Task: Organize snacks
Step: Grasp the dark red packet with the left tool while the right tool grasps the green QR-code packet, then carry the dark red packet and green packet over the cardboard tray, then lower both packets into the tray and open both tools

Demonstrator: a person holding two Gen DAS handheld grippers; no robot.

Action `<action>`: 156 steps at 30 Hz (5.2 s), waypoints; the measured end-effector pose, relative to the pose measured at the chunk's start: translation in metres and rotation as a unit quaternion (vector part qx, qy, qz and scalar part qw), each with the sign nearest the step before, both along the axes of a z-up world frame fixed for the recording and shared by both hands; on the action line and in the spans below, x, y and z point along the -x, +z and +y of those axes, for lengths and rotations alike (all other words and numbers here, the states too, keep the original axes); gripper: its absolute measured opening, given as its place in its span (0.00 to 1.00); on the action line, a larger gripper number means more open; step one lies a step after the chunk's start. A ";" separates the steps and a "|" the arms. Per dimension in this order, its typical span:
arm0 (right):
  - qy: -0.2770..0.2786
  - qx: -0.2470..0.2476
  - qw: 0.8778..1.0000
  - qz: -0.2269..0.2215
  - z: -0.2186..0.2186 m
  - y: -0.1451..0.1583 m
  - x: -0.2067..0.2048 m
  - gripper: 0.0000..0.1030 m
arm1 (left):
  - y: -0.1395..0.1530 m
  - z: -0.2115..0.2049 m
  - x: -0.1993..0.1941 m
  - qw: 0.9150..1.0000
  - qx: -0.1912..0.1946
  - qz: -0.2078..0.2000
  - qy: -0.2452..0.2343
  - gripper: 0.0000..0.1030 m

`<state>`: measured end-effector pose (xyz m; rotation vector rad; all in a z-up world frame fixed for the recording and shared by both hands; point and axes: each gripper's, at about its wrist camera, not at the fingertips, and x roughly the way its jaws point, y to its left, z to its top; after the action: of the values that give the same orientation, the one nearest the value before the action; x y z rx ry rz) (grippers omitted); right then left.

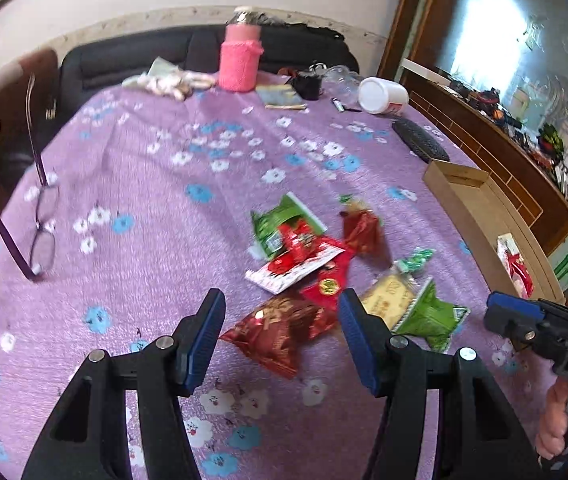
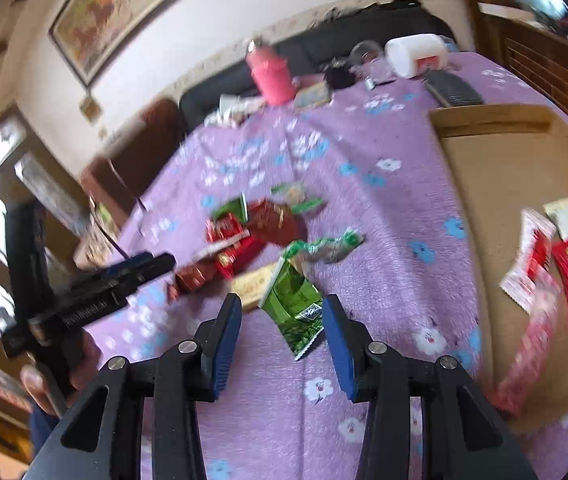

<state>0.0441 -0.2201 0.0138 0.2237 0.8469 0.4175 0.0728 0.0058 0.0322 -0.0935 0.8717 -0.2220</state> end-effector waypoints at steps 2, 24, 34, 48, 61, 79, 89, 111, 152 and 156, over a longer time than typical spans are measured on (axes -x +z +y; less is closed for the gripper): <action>0.012 0.025 1.000 -0.006 0.008 -0.001 -0.010 0.46 | 0.001 0.001 -0.001 1.000 0.009 -0.004 -0.004 0.56; 0.115 0.098 0.988 -0.018 0.041 -0.034 -0.021 0.43 | -0.019 -0.011 -0.010 0.999 -0.038 0.024 -0.029 0.69; 0.108 0.090 0.990 -0.013 0.040 -0.035 -0.021 0.44 | -0.030 -0.019 -0.011 0.997 -0.066 0.031 -0.027 0.35; 0.084 0.064 0.993 -0.062 0.027 -0.018 -0.013 0.41 | -0.017 -0.020 0.001 0.998 -0.056 -0.008 -0.014 0.34; -0.033 0.027 0.995 -0.093 -0.017 0.003 -0.019 0.41 | -0.005 -0.022 0.004 0.997 -0.054 -0.045 0.010 0.35; -0.078 -0.004 0.993 -0.094 -0.044 0.008 -0.023 0.41 | -0.007 -0.029 0.007 0.997 -0.058 -0.048 -0.002 0.35; -0.072 0.004 0.992 -0.108 -0.041 0.011 -0.018 0.41 | -0.006 -0.030 0.009 0.997 -0.060 -0.053 -0.002 0.35; -0.223 -0.153 0.958 -0.092 -0.175 0.024 -0.020 0.41 | 0.038 -0.122 0.010 0.992 -0.060 -0.075 -0.077 0.35; -0.342 -0.128 0.930 0.044 -0.230 -0.020 -0.037 0.42 | -0.025 -0.300 -0.035 0.981 -0.022 0.000 -0.192 0.35; -0.344 -0.123 0.930 0.042 -0.229 -0.019 -0.037 0.42 | -0.024 -0.300 -0.035 0.981 -0.020 0.001 -0.192 0.36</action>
<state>0.0807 -0.4489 -0.0051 0.7492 0.7421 -0.1504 0.1081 -0.2941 0.0077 0.1135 0.8908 -0.5644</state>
